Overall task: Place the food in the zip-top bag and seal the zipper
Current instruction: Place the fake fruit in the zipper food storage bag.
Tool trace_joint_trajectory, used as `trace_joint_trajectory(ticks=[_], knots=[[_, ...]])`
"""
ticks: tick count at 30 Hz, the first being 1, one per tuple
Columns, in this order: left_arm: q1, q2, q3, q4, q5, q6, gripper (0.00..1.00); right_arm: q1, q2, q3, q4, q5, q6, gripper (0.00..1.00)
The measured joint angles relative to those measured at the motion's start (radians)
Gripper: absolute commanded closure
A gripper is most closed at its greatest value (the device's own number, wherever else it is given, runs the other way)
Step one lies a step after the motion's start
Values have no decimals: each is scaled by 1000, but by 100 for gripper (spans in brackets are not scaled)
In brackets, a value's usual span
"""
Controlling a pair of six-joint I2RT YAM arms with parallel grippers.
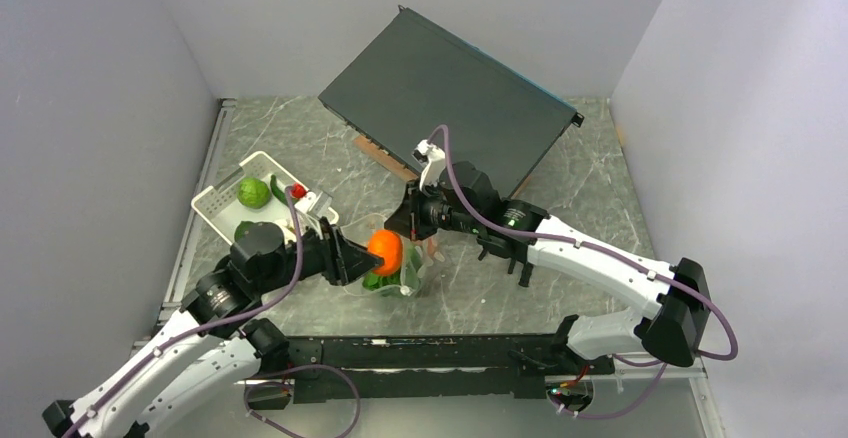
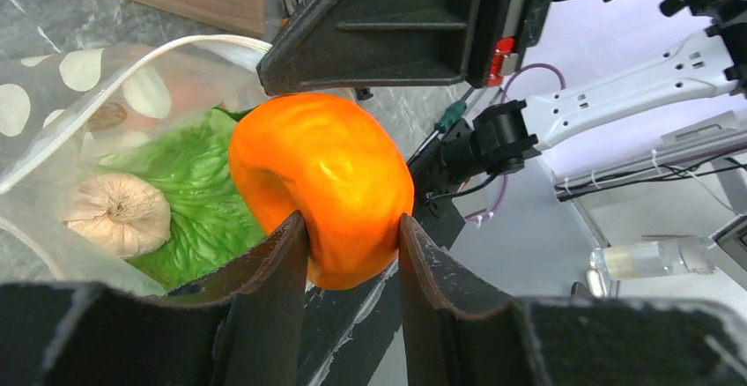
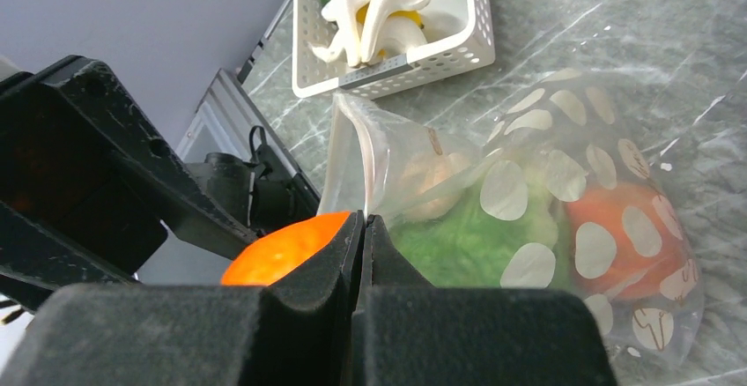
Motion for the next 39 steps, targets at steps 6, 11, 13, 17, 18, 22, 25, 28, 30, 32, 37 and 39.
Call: trace_joint_trajectory(ticks=[6,11,13,17,18,22,25,28,30,32,37,39], knots=[[-91,68,35,-10,-142,3,90,-7,0,1,11,-16,16,100],[-113,158,52,-27,-264,0,90,-14,0,1,24,-39,33,100],[-113,183,52,-29,-298,-3,89,-14,0,1,29,-51,40,100],[-114,198,42,-6,-358,-16,86,-14,0,1,45,-67,54,100],[-115,197,37,9,-378,-20,85,-14,0,1,49,-71,57,100],[-115,200,4,67,-448,-27,74,-14,0,1,61,-84,69,100],[-115,216,-23,106,-481,-29,55,-14,-1,-2,64,-84,74,100],[-117,239,-25,116,-499,-39,32,-14,-1,-5,65,-84,76,100],[-117,249,-25,114,-502,-53,28,-14,-3,-8,66,-85,76,100],[-116,248,-25,103,-499,-66,25,-14,-8,-13,67,-84,77,100],[-117,187,-13,31,-464,-91,21,-18,-19,-27,67,-91,78,100],[-117,128,8,-27,-453,-106,21,-20,-19,-31,67,-97,78,100]])
